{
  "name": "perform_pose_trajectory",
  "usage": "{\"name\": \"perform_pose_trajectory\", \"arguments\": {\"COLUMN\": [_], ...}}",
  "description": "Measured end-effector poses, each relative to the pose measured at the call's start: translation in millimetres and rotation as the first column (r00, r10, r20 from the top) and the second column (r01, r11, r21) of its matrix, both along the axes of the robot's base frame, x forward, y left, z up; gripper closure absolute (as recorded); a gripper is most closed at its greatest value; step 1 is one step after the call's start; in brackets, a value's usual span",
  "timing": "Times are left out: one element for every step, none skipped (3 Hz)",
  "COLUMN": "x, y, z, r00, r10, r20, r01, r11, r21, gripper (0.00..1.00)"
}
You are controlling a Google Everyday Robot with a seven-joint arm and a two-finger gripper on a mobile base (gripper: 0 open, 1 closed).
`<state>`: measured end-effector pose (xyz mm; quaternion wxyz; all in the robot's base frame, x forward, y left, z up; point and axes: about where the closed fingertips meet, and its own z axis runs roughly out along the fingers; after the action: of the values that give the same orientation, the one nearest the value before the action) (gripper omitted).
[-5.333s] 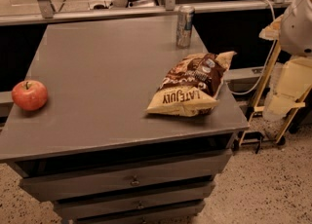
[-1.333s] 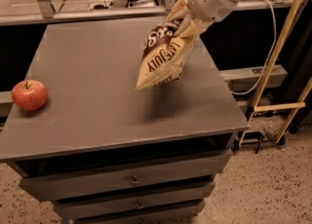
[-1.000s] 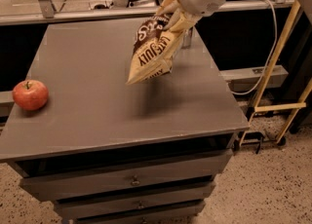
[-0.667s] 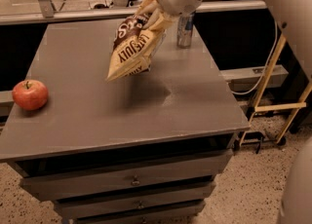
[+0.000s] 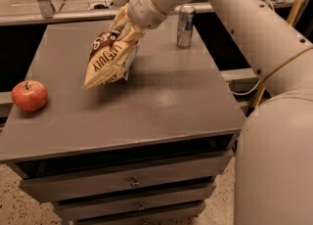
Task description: Move brown chip bag near apple
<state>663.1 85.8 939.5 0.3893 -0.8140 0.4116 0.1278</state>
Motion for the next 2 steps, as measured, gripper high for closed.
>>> {"name": "perform_pose_trajectory", "arguments": {"x": [1.6,-5.6], "y": [20.1,32.3], "z": [-4.7,4.5], "r00": [0.9989,0.9954], "r10": [0.047,0.092], "r20": [-0.001,0.026], "r01": [-0.047,-0.093], "r11": [0.998,0.993], "r21": [0.032,0.065], "gripper": [1.0,1.0]}}
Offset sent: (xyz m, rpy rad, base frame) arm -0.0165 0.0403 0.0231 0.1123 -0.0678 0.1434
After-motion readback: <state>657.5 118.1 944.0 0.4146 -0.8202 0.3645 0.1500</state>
